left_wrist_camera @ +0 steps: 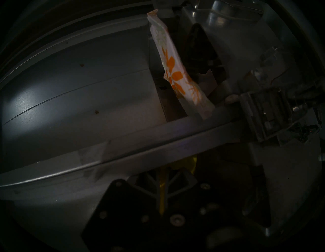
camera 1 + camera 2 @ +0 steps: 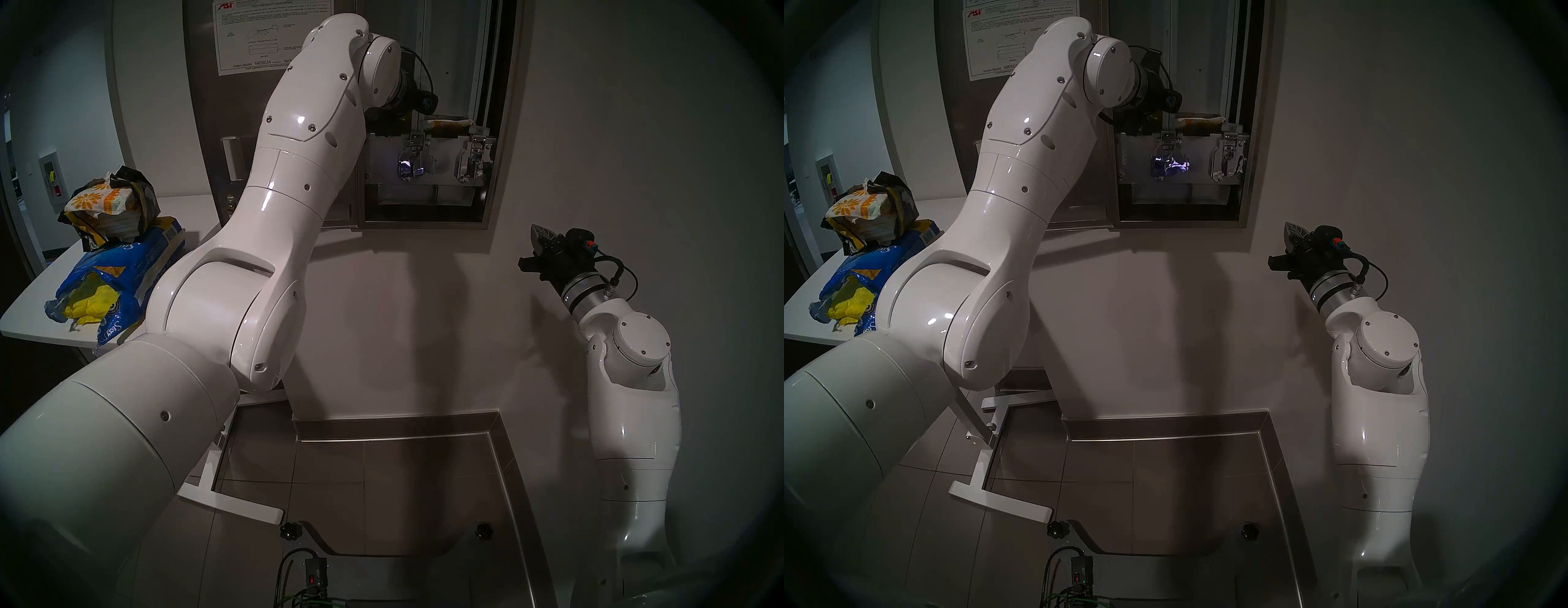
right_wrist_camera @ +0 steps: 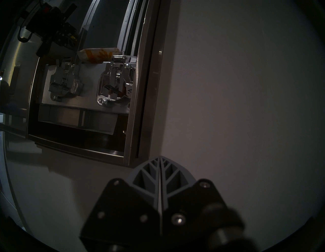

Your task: Open the dispenser door, put the pads inside, close the door

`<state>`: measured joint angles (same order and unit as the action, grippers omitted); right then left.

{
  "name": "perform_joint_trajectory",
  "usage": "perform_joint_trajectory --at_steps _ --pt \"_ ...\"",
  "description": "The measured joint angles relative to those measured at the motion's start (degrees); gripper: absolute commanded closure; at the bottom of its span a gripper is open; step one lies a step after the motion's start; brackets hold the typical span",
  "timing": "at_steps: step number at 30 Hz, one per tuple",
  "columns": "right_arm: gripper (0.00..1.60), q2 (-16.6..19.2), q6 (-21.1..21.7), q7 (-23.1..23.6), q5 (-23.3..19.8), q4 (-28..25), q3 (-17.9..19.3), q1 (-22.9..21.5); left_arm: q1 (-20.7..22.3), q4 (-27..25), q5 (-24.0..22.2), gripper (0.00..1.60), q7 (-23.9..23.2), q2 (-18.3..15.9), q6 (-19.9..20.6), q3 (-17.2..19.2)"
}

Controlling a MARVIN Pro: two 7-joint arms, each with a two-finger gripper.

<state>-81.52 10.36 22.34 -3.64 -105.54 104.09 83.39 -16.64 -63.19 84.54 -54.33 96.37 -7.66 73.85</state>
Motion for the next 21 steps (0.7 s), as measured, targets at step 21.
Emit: perform_joint_trajectory --at_steps 21 --pt "1.35 0.3 0.0 -0.3 -0.2 -0.1 -0.2 0.1 -4.9 -9.3 -0.2 1.60 -4.1 0.5 2.2 1.0"
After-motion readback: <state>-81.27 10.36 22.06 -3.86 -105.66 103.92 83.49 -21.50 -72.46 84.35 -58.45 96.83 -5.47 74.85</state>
